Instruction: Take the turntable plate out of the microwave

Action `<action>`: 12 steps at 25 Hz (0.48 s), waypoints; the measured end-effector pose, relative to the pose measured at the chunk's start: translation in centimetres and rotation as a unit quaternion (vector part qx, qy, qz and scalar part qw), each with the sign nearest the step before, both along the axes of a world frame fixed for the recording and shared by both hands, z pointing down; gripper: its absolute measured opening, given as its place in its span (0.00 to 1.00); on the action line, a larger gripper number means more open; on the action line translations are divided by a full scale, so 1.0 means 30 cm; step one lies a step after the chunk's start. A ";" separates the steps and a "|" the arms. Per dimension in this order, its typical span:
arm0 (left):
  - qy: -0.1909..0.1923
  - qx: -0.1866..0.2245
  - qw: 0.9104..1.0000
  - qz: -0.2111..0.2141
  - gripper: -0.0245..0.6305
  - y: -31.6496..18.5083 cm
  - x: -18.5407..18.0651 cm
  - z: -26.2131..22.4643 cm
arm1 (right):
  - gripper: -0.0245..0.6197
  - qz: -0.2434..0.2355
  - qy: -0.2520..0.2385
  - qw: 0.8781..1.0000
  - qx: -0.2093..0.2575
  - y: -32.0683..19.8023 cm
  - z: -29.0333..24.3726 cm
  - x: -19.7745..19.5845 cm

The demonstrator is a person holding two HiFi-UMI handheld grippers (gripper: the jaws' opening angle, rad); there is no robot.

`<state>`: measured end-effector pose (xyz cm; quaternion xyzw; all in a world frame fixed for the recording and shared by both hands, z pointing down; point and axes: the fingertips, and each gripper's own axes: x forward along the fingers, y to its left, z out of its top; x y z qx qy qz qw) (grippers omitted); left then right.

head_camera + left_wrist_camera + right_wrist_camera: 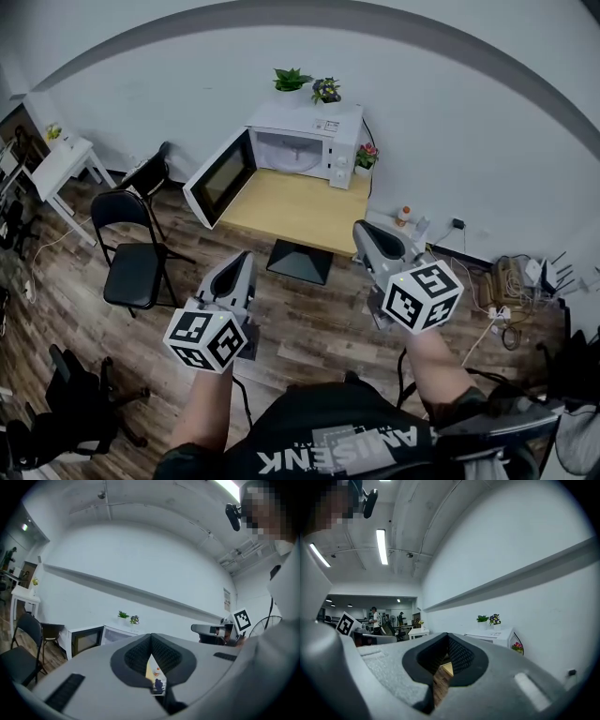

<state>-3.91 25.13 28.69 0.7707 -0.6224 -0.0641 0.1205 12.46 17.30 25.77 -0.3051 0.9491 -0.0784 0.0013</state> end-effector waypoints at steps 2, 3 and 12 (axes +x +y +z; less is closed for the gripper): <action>-0.002 -0.002 1.000 -0.008 0.04 0.002 -0.042 0.009 | 0.05 0.001 0.000 1.000 0.001 0.008 0.003 -0.029; -0.003 -0.003 1.000 -0.009 0.04 0.002 -0.055 0.014 | 0.05 0.001 0.002 1.000 0.001 0.010 0.005 -0.041; -0.015 -0.009 1.000 -0.002 0.04 -0.037 -0.096 0.034 | 0.05 0.005 0.007 1.000 0.004 -0.036 0.015 -0.092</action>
